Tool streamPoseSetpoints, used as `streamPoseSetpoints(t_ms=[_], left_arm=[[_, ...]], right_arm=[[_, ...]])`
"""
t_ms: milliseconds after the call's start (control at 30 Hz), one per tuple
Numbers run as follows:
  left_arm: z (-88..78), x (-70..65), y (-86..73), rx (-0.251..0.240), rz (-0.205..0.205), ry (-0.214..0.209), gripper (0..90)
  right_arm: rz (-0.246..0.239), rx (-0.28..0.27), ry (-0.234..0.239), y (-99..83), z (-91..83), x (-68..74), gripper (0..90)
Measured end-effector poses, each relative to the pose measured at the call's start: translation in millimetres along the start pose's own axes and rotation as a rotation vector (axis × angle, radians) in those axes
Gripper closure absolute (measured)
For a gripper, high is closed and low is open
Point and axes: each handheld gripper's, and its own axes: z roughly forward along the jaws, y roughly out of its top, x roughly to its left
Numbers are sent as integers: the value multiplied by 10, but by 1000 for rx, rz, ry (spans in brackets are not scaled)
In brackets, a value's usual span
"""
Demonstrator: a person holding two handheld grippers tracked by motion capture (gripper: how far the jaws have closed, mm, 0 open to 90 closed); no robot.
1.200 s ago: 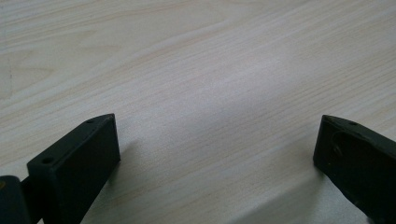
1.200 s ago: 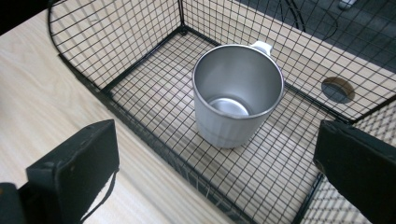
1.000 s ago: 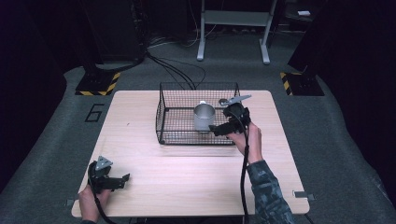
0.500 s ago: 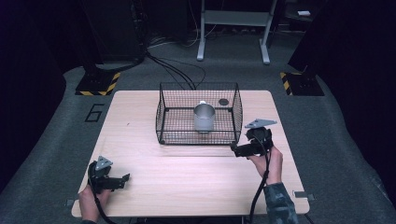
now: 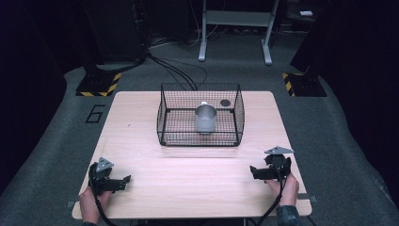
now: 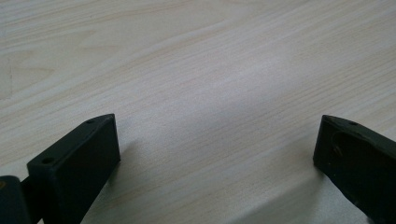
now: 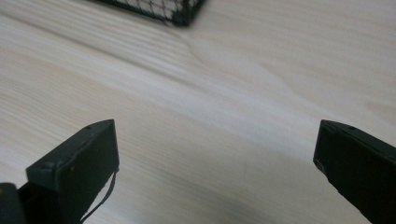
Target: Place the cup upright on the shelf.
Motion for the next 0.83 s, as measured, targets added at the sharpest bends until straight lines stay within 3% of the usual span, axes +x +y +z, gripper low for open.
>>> streamPoseSetpoints(t_ms=[300, 400, 567, 833], left_arm=[[0, 0, 0, 0, 0, 0, 4], [0, -1, 0, 0, 0, 0, 4], [0, -1, 0, -1, 0, 1, 4], [0, -2, 0, -1, -1, 1, 4]], right_arm=[[66, 16, -49, -316, 172, -223, 0], [68, 5, -44, -378, 217, -302, 0], [60, -58, -50, -443, 229, -370, 0], [57, -61, -45, -441, 231, -377, 0]])
